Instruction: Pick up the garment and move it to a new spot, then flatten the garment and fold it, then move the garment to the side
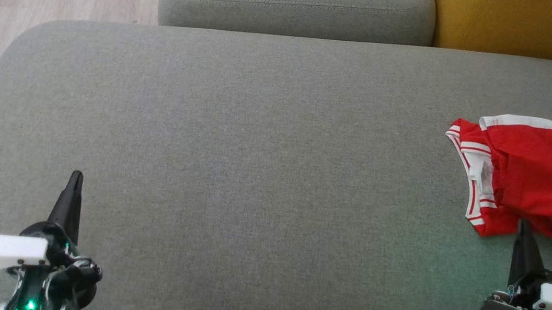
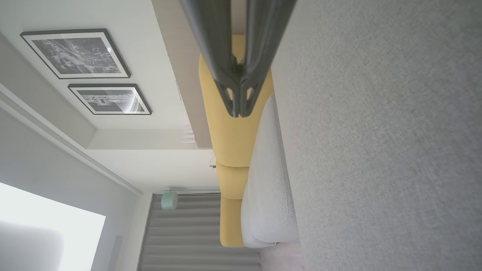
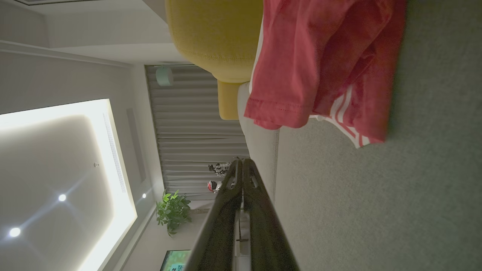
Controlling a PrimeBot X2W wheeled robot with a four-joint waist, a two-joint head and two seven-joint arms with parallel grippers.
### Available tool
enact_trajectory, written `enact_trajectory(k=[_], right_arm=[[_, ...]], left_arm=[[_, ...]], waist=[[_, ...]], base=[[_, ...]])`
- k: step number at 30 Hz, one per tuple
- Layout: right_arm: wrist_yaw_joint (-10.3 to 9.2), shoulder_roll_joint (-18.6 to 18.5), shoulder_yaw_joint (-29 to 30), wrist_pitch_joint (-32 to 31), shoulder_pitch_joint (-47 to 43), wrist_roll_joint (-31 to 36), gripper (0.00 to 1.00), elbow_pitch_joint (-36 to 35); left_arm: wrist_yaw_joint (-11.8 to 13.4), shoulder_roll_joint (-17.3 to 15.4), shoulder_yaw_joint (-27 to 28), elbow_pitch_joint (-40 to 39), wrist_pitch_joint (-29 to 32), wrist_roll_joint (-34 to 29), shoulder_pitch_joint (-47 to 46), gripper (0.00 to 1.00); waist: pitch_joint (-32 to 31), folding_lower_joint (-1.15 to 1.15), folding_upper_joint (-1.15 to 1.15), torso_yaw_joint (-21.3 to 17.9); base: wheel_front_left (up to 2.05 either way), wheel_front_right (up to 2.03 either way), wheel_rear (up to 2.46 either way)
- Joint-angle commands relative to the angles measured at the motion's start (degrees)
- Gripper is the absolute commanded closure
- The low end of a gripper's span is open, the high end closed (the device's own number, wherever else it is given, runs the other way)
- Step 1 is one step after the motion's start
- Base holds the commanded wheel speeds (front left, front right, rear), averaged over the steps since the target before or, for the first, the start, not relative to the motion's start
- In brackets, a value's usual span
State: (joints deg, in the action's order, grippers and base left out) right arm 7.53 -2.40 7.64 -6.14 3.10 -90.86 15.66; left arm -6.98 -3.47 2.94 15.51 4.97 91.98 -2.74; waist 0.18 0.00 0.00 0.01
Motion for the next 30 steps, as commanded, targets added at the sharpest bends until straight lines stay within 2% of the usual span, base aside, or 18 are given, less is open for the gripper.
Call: enact_trajectory(k=[1,30], right_arm=[[-0.04,-0.5,-1.1,-0.4,3.1,-1.3,1.0,-1.6],[-0.04,-0.5,-1.1,-0.3,3.1,-1.3,1.0,-1.6]], left_arm=[[-0.5,-0.2,2.4,-1.5,0.6,1.1,-3.4,1.0],[-0.5,0.0,2.8,-1.5,0.9,0.8,-3.4,1.0]], waist=[[0.0,0.0,0.0,0.0],[0.0,0.0,0.0,0.0]], base=[[0.0,0.0,0.0],[0.0,0.0,0.0]])
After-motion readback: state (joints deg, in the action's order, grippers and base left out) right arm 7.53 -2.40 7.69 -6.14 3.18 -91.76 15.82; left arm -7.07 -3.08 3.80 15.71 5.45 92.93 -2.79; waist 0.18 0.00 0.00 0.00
